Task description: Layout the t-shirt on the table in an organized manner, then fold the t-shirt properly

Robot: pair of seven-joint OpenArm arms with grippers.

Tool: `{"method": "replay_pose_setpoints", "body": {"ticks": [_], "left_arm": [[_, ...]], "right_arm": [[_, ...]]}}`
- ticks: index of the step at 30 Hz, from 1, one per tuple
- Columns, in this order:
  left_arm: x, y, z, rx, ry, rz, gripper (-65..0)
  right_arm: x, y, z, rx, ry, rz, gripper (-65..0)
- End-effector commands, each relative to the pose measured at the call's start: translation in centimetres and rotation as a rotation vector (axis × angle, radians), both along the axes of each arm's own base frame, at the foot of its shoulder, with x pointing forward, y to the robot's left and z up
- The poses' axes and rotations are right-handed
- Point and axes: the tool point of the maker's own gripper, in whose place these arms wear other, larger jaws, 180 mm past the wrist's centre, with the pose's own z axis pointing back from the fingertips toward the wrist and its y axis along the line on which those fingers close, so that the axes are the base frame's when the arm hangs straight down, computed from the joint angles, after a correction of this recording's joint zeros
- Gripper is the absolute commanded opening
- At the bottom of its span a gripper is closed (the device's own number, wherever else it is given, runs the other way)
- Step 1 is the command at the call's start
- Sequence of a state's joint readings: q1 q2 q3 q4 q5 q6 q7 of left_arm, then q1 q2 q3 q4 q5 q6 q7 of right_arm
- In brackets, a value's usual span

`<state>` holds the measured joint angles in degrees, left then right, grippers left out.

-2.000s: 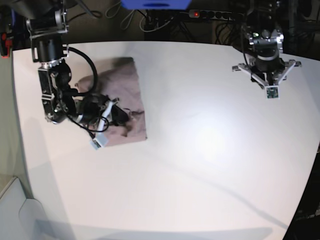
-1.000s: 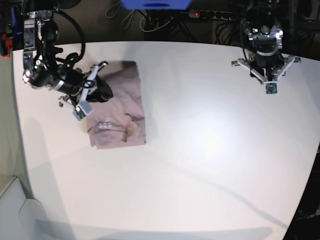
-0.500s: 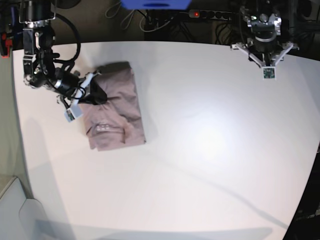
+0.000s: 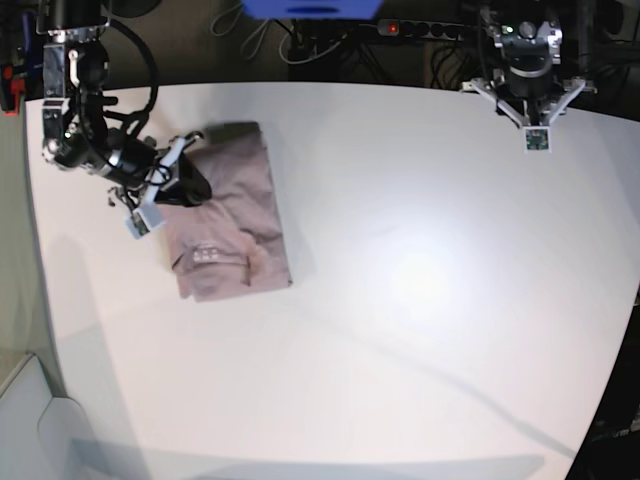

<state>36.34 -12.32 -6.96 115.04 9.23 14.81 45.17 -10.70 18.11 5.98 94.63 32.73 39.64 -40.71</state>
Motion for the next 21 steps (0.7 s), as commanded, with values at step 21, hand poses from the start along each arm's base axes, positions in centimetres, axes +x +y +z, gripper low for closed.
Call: {"method": "replay_pose_setpoints", "body": {"ticks": [21], "left_arm": [[1.8, -2.6, 0.7, -0.024, -0.049, -0.071, -52.0]], "right_arm": [[-0.2, -8.6, -0.9, -0.048, 0.040, -0.220, -57.0]]}}
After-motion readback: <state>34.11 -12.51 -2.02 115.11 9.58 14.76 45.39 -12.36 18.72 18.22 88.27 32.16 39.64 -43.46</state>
